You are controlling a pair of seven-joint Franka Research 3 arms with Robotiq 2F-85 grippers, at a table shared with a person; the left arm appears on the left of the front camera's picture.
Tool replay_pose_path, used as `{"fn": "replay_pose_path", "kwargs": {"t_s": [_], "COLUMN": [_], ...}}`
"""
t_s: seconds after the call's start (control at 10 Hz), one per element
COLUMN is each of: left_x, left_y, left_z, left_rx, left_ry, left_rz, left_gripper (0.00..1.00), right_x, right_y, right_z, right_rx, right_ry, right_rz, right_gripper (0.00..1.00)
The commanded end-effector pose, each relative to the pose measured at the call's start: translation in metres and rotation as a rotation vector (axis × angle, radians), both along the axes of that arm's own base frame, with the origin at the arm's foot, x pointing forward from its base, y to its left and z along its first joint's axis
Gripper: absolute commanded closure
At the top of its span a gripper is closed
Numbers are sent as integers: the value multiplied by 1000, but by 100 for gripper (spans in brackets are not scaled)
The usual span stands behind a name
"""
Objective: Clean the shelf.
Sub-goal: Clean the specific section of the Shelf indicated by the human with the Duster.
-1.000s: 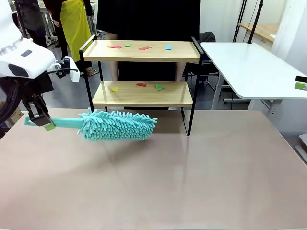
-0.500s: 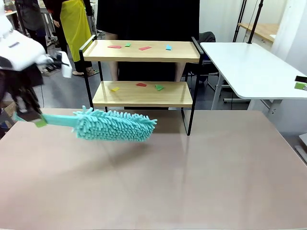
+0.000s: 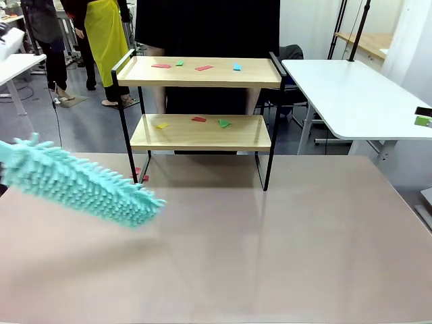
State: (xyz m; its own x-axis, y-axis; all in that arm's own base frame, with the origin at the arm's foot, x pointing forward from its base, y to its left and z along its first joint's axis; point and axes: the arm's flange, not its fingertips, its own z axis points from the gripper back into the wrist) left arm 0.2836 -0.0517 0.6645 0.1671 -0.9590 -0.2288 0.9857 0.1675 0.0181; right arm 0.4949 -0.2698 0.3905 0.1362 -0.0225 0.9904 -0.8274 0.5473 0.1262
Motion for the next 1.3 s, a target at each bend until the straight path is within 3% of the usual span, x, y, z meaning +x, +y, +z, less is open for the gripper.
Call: {"fn": "replay_pose_path", "kwargs": {"t_s": [0.0, 0.3, 1.2], "left_x": [5, 3, 3], "left_y": [6, -5, -10], "left_z": [22, 23, 24], "left_rx": [172, 284, 261], "left_ry": [-4, 0, 6], "left_rz": [-116, -190, -171], "left_gripper": [87, 87, 87], "right_x": [1, 1, 1], "right_y": [2, 2, 2], "right_z": [3, 3, 3], "right_rx": [-3, -3, -3], "right_ry": [-4, -4, -4], "right_rz": [2, 2, 2], "right_gripper": [0, 0, 0]}}
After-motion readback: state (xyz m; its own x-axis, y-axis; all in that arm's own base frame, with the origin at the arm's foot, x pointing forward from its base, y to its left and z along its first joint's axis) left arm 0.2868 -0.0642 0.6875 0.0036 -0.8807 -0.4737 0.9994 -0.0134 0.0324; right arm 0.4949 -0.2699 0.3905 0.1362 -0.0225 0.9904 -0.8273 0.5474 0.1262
